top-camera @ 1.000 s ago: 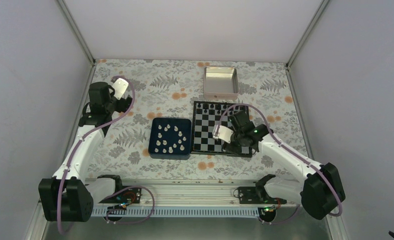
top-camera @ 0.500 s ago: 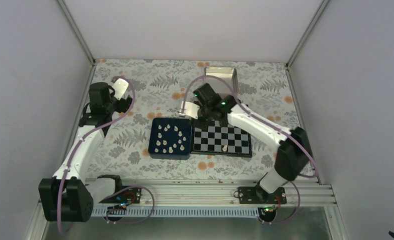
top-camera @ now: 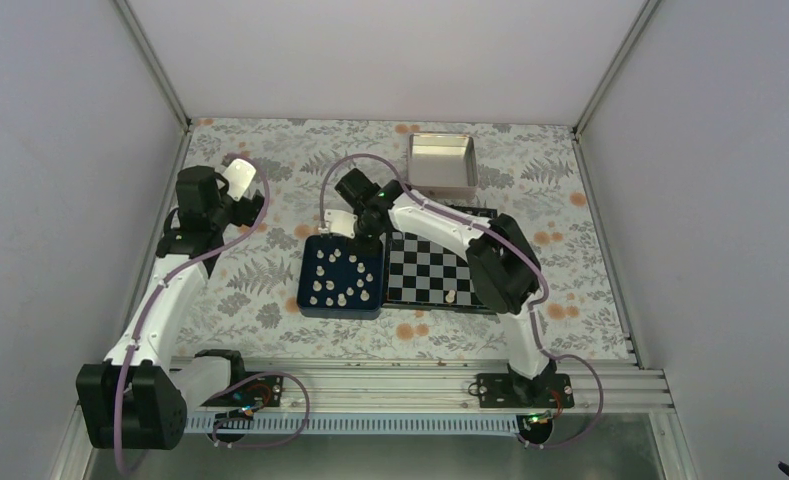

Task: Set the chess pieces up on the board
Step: Pick up the chess piece from the storage box.

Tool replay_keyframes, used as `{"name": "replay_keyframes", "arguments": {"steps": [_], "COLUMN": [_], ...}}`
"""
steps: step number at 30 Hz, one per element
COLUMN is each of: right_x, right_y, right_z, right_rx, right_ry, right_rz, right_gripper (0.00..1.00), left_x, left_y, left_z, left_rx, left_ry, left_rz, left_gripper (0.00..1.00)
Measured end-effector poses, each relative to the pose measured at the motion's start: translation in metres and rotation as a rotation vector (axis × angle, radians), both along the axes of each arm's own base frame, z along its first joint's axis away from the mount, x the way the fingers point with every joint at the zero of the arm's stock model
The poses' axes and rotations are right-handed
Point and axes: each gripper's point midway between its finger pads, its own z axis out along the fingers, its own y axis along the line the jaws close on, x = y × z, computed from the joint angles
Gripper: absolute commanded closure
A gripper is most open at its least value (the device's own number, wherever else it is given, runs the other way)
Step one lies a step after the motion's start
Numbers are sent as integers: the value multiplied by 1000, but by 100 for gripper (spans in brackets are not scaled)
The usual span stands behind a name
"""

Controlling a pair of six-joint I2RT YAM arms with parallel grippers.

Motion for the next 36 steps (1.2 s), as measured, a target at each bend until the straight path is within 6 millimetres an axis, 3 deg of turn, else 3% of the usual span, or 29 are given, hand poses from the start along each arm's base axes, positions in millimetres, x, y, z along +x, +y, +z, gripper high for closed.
{"name": "replay_keyframes", "arguments": {"steps": [10, 19, 27, 36], "right_x": [-6, -8, -7, -7], "right_y": [1, 2, 4, 5], "right_z": [-20, -49, -52, -50], "right_rx": [-52, -104, -109, -104], "right_ry": [41, 72, 68, 70], "right_rz": [4, 5, -2, -4], "right_gripper": [65, 66, 85, 96], "left_x": [-4, -4, -7, -8], "left_y": [-3, -4, -4, -3], "left_z": [6, 6, -6, -9], "left_rx": [-7, -10, -9, -7], "left_ry": [-19, -19, 6, 12], "left_rz": [-14, -22, -22, -19], "left_gripper": [0, 0, 0, 0]}}
